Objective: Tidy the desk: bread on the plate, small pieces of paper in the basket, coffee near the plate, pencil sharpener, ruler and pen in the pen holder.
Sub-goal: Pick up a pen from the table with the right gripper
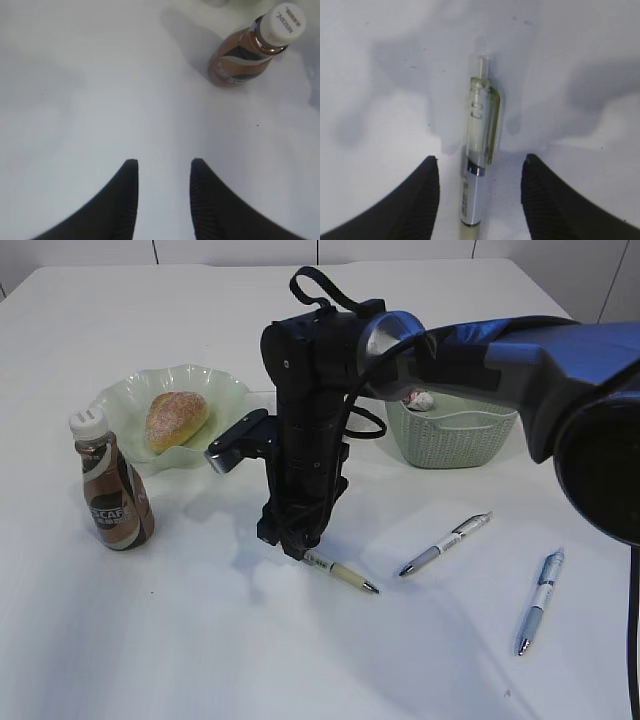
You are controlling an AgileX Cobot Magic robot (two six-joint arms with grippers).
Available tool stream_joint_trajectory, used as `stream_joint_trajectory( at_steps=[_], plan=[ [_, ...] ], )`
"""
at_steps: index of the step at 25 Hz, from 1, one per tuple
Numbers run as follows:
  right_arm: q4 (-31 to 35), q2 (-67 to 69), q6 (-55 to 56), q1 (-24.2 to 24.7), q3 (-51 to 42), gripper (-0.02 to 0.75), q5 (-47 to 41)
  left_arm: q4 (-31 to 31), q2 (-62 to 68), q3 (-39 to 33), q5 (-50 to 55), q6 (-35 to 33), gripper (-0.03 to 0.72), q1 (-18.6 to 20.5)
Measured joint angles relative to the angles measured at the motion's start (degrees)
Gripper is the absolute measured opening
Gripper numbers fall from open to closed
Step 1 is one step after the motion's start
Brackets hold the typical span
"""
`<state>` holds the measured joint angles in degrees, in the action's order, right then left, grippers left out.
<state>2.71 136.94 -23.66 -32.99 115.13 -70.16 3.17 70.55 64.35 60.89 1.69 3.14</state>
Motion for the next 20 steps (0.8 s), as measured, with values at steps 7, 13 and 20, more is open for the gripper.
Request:
stream_joint_trajectory(
  at_steps=[7, 13, 20],
  plan=[
    [0.0, 0.4, 0.1, 0.0, 0.0, 0.420, 0.0, 0.0, 0.0, 0.0, 0.0, 0.0, 0.243, 0.0],
    [0.0, 1.5, 0.3, 0.0, 0.0, 0.420, 0.1, 0.0, 0.0, 0.0, 0.0, 0.0, 0.243, 0.0],
    [0.3, 2.0, 0.6, 0.0, 0.0, 0.421, 0.1, 0.1, 0.0, 0.0, 0.0, 0.0, 0.243, 0.0]
  ],
)
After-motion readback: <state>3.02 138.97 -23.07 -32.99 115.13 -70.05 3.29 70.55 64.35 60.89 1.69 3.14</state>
